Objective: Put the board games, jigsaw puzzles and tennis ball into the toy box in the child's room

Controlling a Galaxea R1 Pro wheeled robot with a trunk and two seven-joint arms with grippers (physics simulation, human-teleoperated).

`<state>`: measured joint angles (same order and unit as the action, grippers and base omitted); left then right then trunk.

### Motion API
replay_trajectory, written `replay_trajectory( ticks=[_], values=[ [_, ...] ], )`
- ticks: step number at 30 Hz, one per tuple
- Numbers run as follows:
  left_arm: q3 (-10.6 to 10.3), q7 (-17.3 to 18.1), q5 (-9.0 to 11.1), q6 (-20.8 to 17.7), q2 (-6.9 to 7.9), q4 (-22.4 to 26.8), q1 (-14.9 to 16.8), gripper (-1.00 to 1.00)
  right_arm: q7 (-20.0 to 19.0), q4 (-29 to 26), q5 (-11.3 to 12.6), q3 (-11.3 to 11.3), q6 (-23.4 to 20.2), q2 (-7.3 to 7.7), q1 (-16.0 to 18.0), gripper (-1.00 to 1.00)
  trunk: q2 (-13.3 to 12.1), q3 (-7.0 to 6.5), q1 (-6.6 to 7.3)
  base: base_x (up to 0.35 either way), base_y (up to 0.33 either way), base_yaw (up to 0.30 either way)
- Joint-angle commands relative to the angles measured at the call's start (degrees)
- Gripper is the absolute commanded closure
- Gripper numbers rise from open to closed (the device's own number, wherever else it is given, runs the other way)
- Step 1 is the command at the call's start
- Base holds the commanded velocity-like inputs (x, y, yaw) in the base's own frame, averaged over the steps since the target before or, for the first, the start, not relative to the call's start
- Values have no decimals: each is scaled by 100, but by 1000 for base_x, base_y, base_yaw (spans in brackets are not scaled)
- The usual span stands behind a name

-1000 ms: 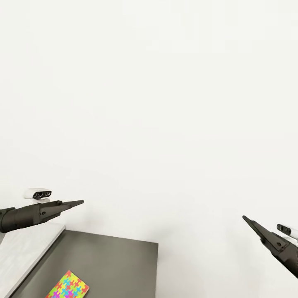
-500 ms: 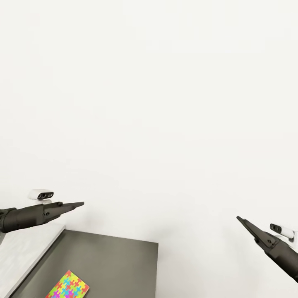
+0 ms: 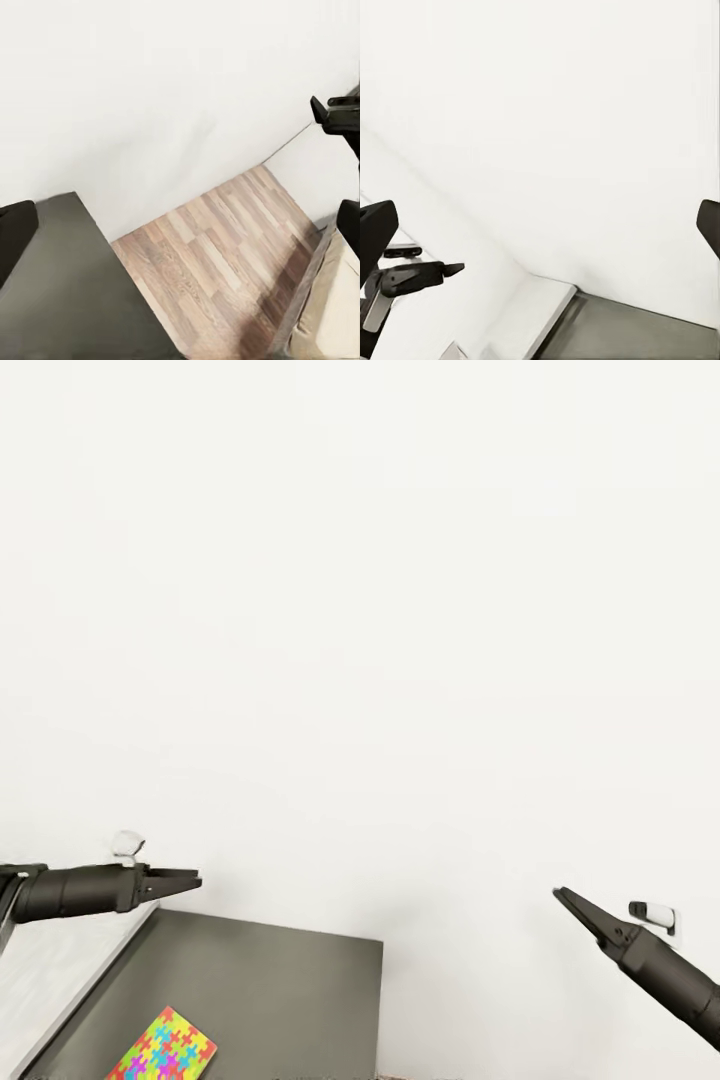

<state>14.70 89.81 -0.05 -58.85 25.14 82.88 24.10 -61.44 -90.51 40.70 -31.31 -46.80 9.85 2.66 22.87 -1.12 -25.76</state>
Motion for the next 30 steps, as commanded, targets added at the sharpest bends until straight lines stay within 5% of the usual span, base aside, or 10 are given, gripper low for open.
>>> replay_trajectory(
  ticks=[1,7,15,18,24,27,30],
  values=[
    [-1,19,-221,-70,1,0,3,-100,13,3,14,-4,-85,3,7,-100,5,12,-2,0,0,0],
    [-11,19,-1205,-89,0,2,6,-100,42,13,16,-9,-196,27,15,-100,5,69,-2,0,0,0],
    [-37,19,-3071,-69,-107,6,15,-100,184,75,25,123,-406,21,16,-100,5,144,-2,0,0,0],
    [-37,19,-3459,-70,-151,7,17,-100,206,133,25,133,-529,23,16,-100,5,172,-2,0,0,0],
    [-45,19,-4332,-71,-402,9,23,-100,212,354,17,155,-687,24,6,-100,5,228,-2,0,0,0],
    [-51,-288,-5028,-55,-691,9,24,-100,194,534,9,159,-687,25,-12,-100,5,257,-2,0,0,0],
    [-49,-565,-5437,-35,-887,9,24,-100,194,726,-4,160,-663,25,-16,-100,5,285,-2,0,0,0]
  ],
)
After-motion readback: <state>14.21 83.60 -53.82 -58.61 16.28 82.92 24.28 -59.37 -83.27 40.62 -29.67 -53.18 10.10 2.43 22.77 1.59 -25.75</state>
